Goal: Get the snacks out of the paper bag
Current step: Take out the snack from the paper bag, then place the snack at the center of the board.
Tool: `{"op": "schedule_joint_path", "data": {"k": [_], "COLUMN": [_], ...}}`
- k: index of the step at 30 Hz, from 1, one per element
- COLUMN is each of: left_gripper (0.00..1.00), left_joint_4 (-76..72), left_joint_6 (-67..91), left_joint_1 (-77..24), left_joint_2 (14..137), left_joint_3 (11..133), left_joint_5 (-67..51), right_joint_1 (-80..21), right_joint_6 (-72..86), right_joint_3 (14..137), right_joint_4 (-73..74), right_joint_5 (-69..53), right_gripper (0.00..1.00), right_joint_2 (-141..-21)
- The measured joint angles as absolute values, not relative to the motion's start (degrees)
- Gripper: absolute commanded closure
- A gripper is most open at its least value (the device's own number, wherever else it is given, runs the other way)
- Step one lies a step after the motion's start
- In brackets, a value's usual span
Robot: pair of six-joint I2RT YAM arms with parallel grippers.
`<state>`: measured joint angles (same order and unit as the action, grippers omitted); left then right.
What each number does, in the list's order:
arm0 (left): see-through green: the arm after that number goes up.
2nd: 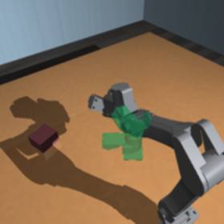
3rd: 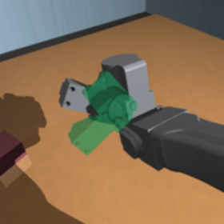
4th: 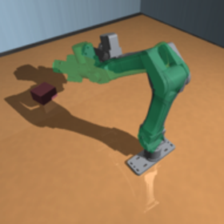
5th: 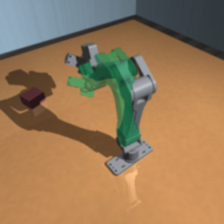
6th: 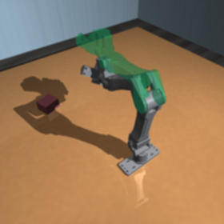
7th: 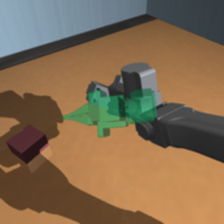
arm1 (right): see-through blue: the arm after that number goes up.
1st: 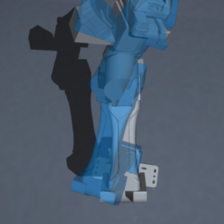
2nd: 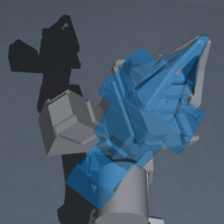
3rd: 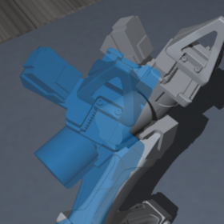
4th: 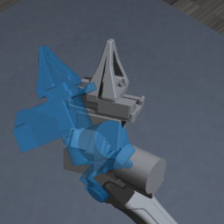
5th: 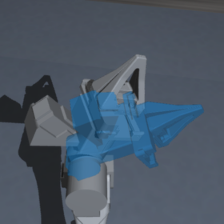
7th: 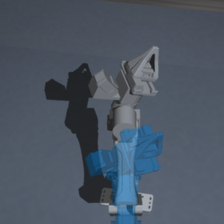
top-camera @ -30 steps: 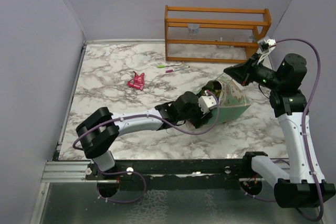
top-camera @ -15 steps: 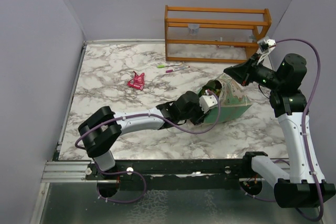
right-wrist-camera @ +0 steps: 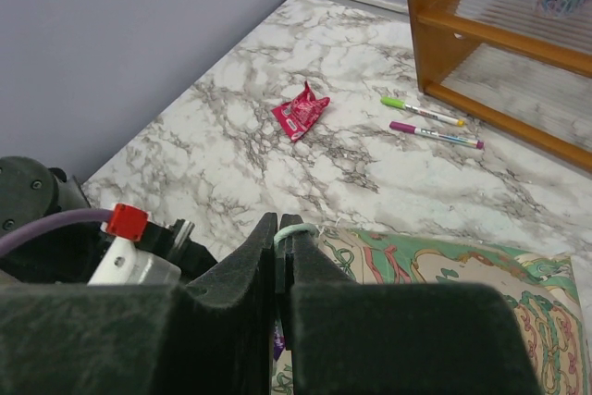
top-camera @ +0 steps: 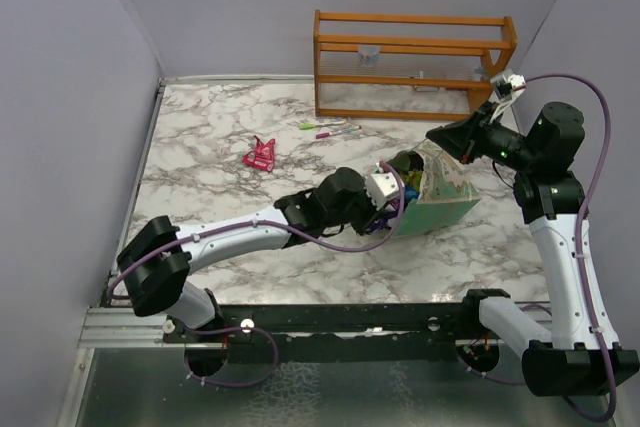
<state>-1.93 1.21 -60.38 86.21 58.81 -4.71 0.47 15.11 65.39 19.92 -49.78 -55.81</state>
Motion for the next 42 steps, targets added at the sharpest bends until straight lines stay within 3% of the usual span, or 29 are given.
{"op": "schedule_joint_path", "data": {"k": [21,27,33,36,42], "left_gripper": [1.0,1.0,1.0,1.0,1.0], "left_joint_4": [7.7,4.1,4.0,6.8,14.3], "left_joint_6": [0.0,-0.1,3.2,6.9,16.3], "left_joint_1": [-60.4,-60.4,-59.7,-55.9,-34.5], "left_joint_2": [59.3,49.0,48.8,50.4,57.1], "left_joint_3": [58.6,53.5,48.2,47.0,48.4], "left_joint_5": [1.3,13.8,33.0,37.1,29.8], "right_joint_1": [0.5,0.5,0.5,0.5,0.5], "right_joint_6": [15.1,15.1,14.9,14.8,14.8], "right_joint_3": [65.4,65.4,65.4,65.4,65.4], "right_joint_4": [19.9,19.9,19.9,19.9,19.9], "right_joint_5": [-49.8,-49.8,-49.8,-49.8,-49.8], "right_gripper": [0.97,0.97,0.97,0.97,0.97], "right_joint_2": [-55.8,-55.8,-55.8,-55.8,-55.9]}}
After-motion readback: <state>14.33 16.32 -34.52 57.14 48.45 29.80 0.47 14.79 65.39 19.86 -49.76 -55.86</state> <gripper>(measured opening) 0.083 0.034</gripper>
